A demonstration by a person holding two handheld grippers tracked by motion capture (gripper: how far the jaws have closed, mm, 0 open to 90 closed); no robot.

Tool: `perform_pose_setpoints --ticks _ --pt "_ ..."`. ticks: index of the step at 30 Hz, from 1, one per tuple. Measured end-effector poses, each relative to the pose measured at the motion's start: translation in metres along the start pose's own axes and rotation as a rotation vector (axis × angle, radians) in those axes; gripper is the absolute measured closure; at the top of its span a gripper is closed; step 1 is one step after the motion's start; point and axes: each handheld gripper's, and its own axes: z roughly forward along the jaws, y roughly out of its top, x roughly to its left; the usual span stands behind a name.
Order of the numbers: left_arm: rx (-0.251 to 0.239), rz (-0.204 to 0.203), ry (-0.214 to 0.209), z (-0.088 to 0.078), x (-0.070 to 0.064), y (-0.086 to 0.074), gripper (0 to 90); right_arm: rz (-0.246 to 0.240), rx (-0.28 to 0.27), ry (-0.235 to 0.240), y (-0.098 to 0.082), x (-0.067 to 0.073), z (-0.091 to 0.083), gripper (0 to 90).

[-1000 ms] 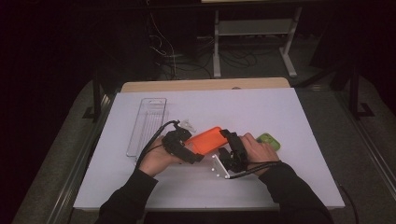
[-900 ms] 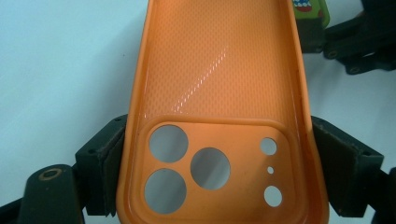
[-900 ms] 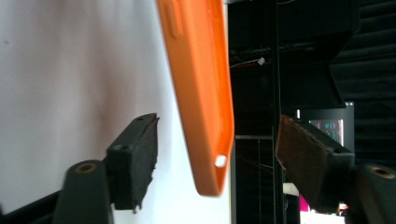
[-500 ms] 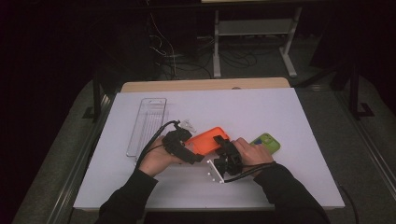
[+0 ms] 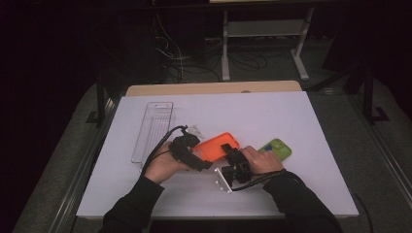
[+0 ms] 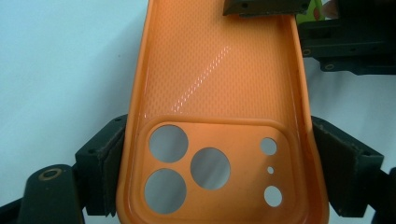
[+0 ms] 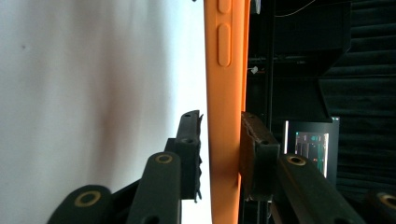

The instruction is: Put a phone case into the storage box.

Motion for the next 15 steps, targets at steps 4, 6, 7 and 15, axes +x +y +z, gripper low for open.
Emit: perform_pose_setpoints --ticks 4,6,7,15 --pt "-0.008 -0.009 0.002 0.0000 -0.0002 -0.0001 15.9 -0.007 0.003 -0.002 -0.0007 0.0007 0.0000 74.8" --pt "-0.007 -0.015 -0.001 0.0002 -0.0007 -0.0003 15.9 -0.007 0.003 0.000 -0.0009 0.0007 0.0000 75.7" --pt "-0.006 -0.013 -0.001 0.0003 -0.0005 -0.0004 15.9 -0.005 0.004 0.001 -0.0012 0.0008 0.0000 76.6" --pt "0.006 -0.004 0.001 0.0012 0.0000 -0.0004 15.4 -0.010 0.023 0.018 0.0001 0.0038 -0.0009 78.1"
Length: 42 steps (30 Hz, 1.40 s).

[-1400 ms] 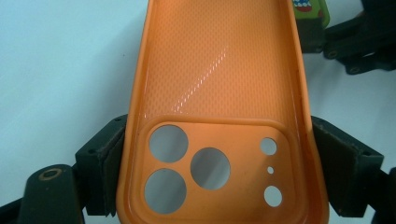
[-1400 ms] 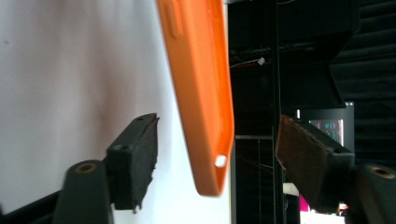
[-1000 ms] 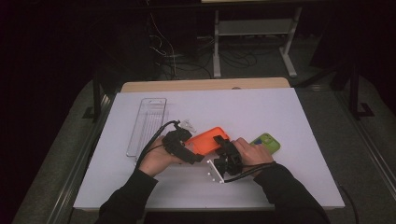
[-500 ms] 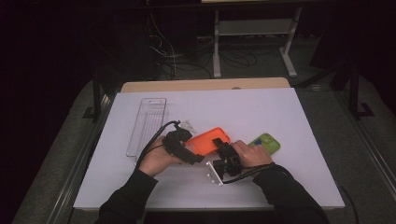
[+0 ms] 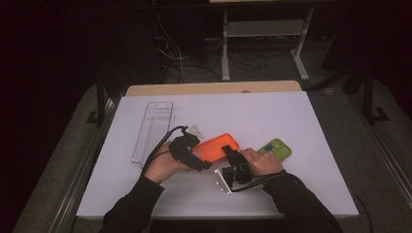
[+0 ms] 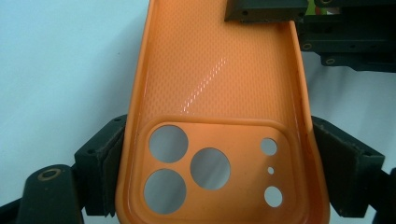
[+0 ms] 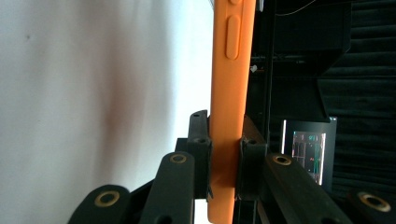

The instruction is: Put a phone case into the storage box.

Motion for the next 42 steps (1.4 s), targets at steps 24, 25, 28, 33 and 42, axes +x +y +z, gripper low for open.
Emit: perform_pose_setpoints --ticks 24,25,28,33,42 --pt "-0.014 -0.015 -0.007 -0.007 0.006 -0.004 0.0 0.051 0.059 -0.010 -0.031 -0.008 0.001 78.2" --pt "-0.014 -0.016 -0.006 -0.007 0.006 -0.004 0.0 0.051 0.059 -0.010 -0.031 -0.008 0.001 78.2" --pt "-0.010 0.008 -0.003 -0.008 0.008 -0.004 0.0 0.104 0.064 0.002 -0.036 -0.012 0.000 78.2" --pt "-0.020 -0.015 0.004 -0.008 0.007 -0.005 0.0 0.276 0.065 0.049 -0.046 -0.019 -0.002 78.2" --pt "-0.033 -0.007 0.026 -0.009 0.008 -0.004 0.0 0.646 0.039 0.196 -0.058 -0.034 0.001 78.3"
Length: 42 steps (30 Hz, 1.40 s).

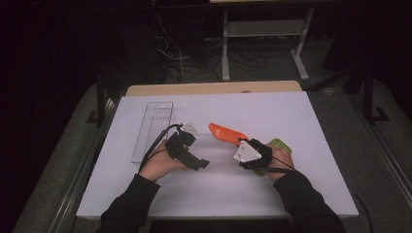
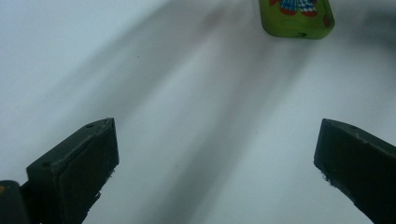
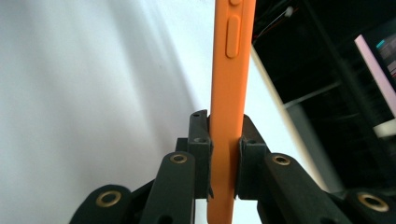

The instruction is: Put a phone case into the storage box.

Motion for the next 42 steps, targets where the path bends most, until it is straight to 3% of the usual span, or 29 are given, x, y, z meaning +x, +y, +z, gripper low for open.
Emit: perform_pose_setpoints --ticks 1,2,3,5,6,8,9,10,12,15,19,20,21,23,25,32,34,42 --pt "0.003 -0.004 0.000 0.000 0.000 0.000 0.0 0.000 0.000 0.000 0.000 0.000 0.000 78.3" --pt "0.001 -0.004 -0.002 0.000 0.000 0.000 0.0 0.063 0.000 0.030 0.000 -0.005 0.000 78.3" --pt "-0.003 -0.018 -0.001 0.000 -0.001 0.000 0.0 0.063 0.000 0.030 0.000 -0.005 0.000 78.3" --pt "-0.008 -0.018 0.001 0.000 -0.001 0.000 0.0 0.122 -0.006 0.058 -0.001 -0.009 0.000 78.3" --pt "-0.010 -0.023 0.002 0.000 -0.001 0.000 0.0 0.207 -0.014 0.091 -0.001 -0.012 0.000 78.3" --pt "-0.013 -0.023 0.003 0.000 -0.001 0.000 0.0 0.233 -0.019 0.103 -0.002 -0.014 0.000 78.3" --pt "-0.013 -0.018 0.004 0.000 -0.001 0.000 0.0 0.265 -0.016 0.117 -0.002 -0.016 0.000 78.3" --pt "-0.012 -0.016 0.004 0.000 -0.001 0.000 0.0 0.331 -0.020 0.151 -0.004 -0.019 0.000 78.3" --pt "-0.014 -0.019 0.003 0.000 -0.001 0.000 0.0 0.353 -0.025 0.164 -0.005 -0.021 0.000 78.3" --pt "-0.007 -0.016 0.000 0.000 -0.001 0.000 0.0 0.452 -0.029 0.219 -0.006 -0.025 0.001 78.3" --pt "-0.007 -0.016 0.001 0.000 -0.001 0.000 0.0 0.535 -0.044 0.267 -0.011 -0.031 0.004 78.4" --pt "-0.007 -0.015 0.003 0.000 -0.001 0.000 0.0 0.575 -0.045 0.288 -0.013 -0.033 0.004 78.4" --pt "-0.007 -0.017 0.004 0.000 -0.001 0.000 0.0 0.575 -0.045 0.288 -0.013 -0.033 0.004 78.4" --pt "-0.008 -0.019 0.007 0.000 0.000 0.000 0.0 0.652 -0.052 0.321 -0.014 -0.034 0.004 78.5" --pt "-0.006 -0.019 0.006 0.000 0.000 -0.001 0.0 0.694 -0.063 0.339 -0.015 -0.036 0.005 78.5" --pt "-0.007 -0.019 0.006 0.001 0.000 -0.001 0.0 0.800 -0.077 0.387 -0.021 -0.038 0.009 78.5" --pt "-0.008 -0.022 0.006 0.001 0.000 -0.001 0.0 0.854 -0.074 0.406 -0.024 -0.039 0.011 78.5" --pt "-0.039 -0.043 -0.016 -0.005 0.005 0.004 0.0 0.861 -0.078 0.414 -0.023 -0.037 0.010 78.5"
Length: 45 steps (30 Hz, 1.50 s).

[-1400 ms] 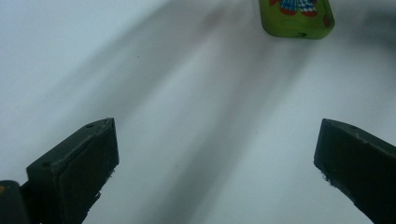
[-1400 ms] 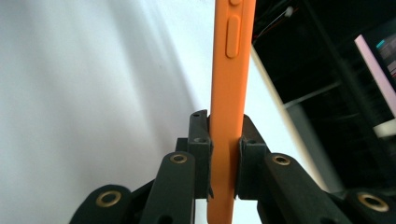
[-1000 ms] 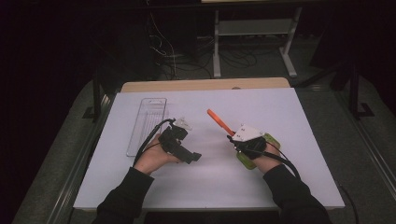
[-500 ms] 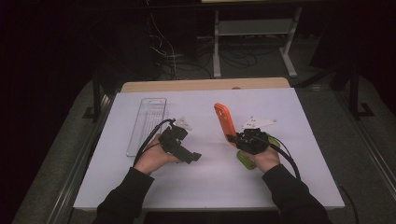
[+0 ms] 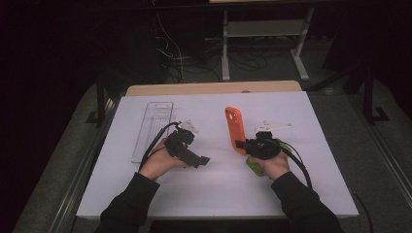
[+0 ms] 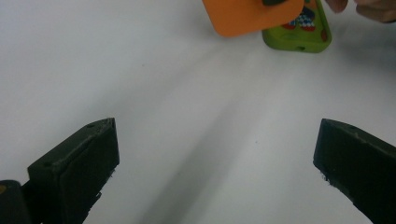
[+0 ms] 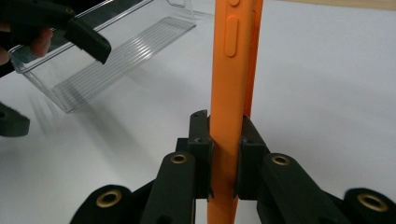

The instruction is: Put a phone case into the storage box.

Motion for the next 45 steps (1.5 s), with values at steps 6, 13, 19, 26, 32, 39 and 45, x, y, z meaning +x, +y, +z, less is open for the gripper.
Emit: perform_pose_setpoints --ticks 6,13,19,26,32,39,45 --pt "-0.078 -0.052 -0.028 -0.005 0.004 0.011 0.0 -0.015 -0.020 0.015 0.001 0.006 -0.001 78.5" --pt "-0.113 -0.062 -0.050 -0.011 0.011 0.022 0.0 -0.013 -0.025 0.037 0.001 0.014 0.003 78.5" --pt "-0.146 -0.065 -0.064 -0.018 0.015 0.034 0.0 -0.023 -0.024 0.058 0.000 0.022 0.007 78.5" --pt "-0.174 -0.071 -0.087 -0.020 0.020 0.045 0.0 -0.051 -0.022 0.077 0.000 0.033 0.013 78.6" --pt "-0.180 -0.071 -0.094 -0.018 0.020 0.053 0.0 -0.075 -0.025 0.089 -0.001 0.040 0.017 78.6" --pt "-0.190 -0.049 -0.114 -0.012 0.018 0.057 0.0 -0.086 -0.029 0.105 -0.001 0.049 0.020 78.5" --pt "-0.196 -0.054 -0.119 -0.008 0.016 0.058 0.0 -0.104 -0.031 0.116 -0.001 0.054 0.021 78.6"
